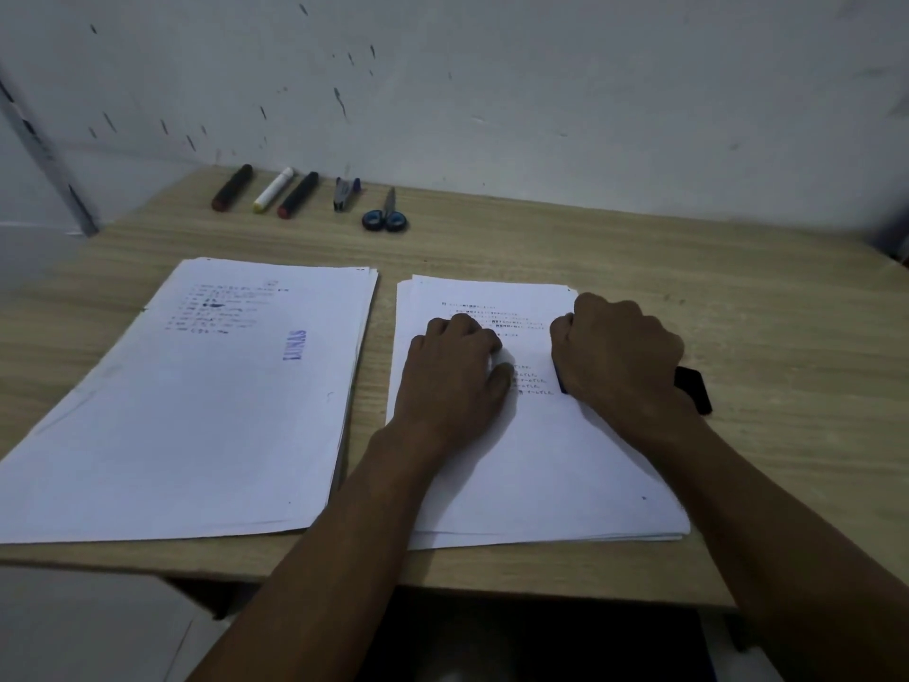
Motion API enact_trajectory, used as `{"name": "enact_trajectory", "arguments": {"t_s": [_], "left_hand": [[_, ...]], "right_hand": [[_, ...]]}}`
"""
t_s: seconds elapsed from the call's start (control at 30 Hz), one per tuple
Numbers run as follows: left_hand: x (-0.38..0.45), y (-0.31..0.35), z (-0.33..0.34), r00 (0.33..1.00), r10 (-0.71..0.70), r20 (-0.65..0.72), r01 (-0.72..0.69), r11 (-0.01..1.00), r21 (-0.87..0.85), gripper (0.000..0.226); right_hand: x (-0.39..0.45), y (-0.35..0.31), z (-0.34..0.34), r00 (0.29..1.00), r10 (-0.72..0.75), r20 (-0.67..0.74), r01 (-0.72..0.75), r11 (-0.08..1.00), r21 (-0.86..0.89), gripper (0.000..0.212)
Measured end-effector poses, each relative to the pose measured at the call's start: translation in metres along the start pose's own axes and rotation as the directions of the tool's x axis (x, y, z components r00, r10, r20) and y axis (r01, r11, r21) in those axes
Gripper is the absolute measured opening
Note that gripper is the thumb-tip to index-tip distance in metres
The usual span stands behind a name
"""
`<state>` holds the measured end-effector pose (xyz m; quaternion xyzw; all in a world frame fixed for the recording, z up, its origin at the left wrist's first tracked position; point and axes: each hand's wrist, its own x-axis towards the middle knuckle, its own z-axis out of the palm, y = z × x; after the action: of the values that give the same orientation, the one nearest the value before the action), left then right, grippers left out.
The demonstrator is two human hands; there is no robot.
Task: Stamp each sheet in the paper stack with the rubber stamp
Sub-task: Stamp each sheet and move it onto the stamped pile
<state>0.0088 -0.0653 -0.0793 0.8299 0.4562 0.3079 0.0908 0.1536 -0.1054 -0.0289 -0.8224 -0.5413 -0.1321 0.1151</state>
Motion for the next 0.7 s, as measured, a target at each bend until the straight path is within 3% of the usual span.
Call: {"name": "enact_trajectory", "arguments": {"t_s": [0.27, 0.57, 0.7], "left_hand": [[-0.002, 0.0, 0.001, 1.0, -0.002, -0.019, 0.002, 1.0, -0.002, 0.02], [-0.002, -0.001, 0.0, 1.0, -0.015, 0.001, 0.015, 1.0, 0.001, 0.021], [-0.002, -0.003, -0.002, 1.0, -0.018, -0.004, 0.018, 1.0, -0.003, 0.019]], "right_hand": [[0.001, -0.005, -0.013, 0.989, -0.013, 0.145, 0.023, 0.998, -0.066, 0.013], [0.002, -0.005, -0.009, 0.991, 0.002, 0.135, 0.002, 0.999, -0.033, 0.008], [0.006, 0.001, -0.011, 0.988, -0.012, 0.153, 0.012, 1.0, 0.002, 0.026]]}}
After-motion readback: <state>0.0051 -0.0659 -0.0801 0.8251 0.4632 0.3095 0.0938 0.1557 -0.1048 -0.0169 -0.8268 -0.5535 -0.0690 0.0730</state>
